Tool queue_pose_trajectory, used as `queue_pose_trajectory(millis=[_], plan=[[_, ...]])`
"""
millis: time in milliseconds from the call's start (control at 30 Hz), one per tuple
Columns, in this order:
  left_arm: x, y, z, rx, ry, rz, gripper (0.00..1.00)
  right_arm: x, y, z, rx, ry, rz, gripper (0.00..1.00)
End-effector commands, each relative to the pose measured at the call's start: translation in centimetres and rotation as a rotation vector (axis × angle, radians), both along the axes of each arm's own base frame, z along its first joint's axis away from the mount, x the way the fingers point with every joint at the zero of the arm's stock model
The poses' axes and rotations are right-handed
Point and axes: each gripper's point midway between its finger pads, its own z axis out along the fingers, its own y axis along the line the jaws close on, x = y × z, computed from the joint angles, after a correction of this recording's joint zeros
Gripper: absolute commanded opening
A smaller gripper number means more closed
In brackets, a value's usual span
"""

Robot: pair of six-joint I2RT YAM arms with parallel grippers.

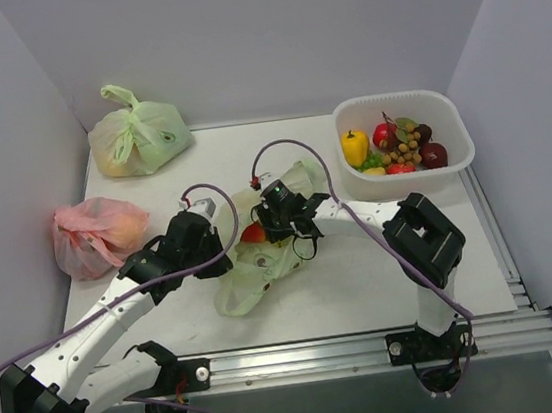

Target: Untie the knot of the plastic bag and take out the fruit

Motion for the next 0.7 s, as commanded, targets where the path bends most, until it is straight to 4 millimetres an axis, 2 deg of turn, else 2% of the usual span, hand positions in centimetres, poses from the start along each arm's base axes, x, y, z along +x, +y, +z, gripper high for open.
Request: queue_pose_trajectory(millis=[0, 67, 100, 167, 200, 333, 500, 567, 667], plan=[[0.7, -0.4, 0.9, -0.034, -0.041, 0.012, 0.00, 0.9, 1.4, 2.0, 0.056, -0.046, 0.002, 0.21], [0.9, -0.1, 1.2, -0.027, -0.057, 0.024, 0.00, 0.4, 1.2, 2.5, 0.057, -0.055, 0.012, 0.10], [1.0, 0.0, 1.2, -0.022, -0.063, 0.027, 0.00, 0.5, 1.1, 4.0, 0.071, -0.084, 0.013, 0.04], [1.5, 0.3, 1.7, -0.012, -0.083, 0.046, 0.00, -0.3, 0.6, 4.7, 0.056, -0.096, 0.040, 0.00], [1.7, 0.4, 1.8, -0.005, -0.090, 0.051, 0.00, -0.7, 0.6, 6.1, 0.072, -0.117, 0.049, 0.00], [3.3, 0.8, 3.1, 0.020, -0.127, 0.079, 0.00, -2.0, -1.2, 7.5, 0.019, -0.146, 0.056, 0.00], [5.6, 2.7, 5.3, 0.065, -0.175, 0.153, 0.00, -4.0, -2.9, 8.8, -0.008, -0.168, 0.089, 0.00], [6.2, 3.2, 6.0, 0.061, -0.187, 0.176, 0.00, -4.8, -3.5, 8.5, -0.040, -0.160, 0.127, 0.00], [7.1, 4.0, 8.1, 0.044, -0.235, 0.203, 0.00, -5.6, -4.3, 7.8, -0.078, -0.142, 0.147, 0.00]])
